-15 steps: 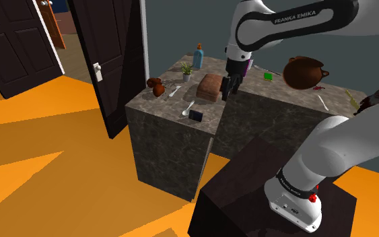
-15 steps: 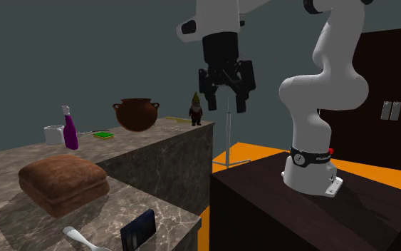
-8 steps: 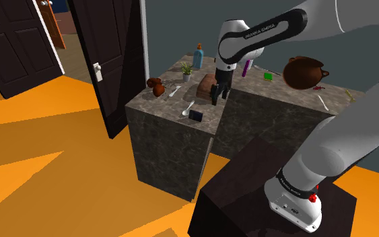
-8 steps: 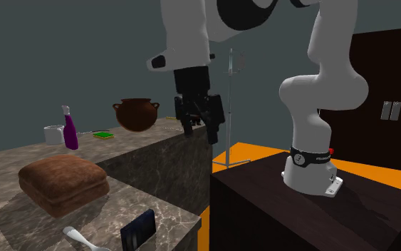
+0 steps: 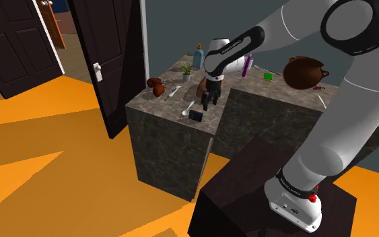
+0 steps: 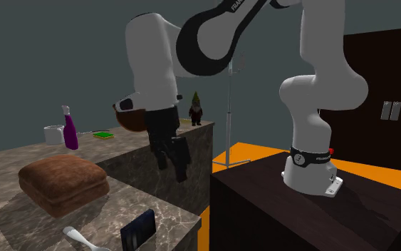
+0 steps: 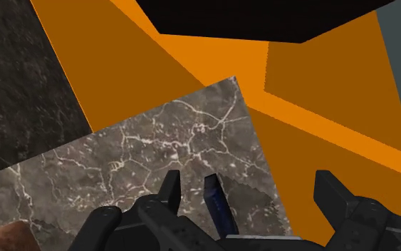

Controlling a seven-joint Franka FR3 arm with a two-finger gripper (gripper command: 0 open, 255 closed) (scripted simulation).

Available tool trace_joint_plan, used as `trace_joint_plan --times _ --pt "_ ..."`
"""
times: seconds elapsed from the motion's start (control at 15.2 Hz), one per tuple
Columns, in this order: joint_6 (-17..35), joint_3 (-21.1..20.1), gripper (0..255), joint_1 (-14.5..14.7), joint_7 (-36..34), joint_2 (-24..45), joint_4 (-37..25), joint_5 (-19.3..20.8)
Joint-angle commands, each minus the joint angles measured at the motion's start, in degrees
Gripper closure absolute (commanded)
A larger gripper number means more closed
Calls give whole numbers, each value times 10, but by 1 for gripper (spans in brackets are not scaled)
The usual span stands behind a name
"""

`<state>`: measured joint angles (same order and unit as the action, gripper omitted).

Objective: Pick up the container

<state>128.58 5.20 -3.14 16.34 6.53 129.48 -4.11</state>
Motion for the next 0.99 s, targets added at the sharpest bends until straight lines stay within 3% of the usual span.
trace_joint_plan --times 0.0,0.26,0.86,0.92 --pt "14 0 0 -3 8 48 -32 -8" --pt "33 -1 0 -11 23 123 -86 -20" --pt "80 -5 0 -13 31 168 -84 -28" --pt "81 -5 255 -13 30 168 -83 -28"
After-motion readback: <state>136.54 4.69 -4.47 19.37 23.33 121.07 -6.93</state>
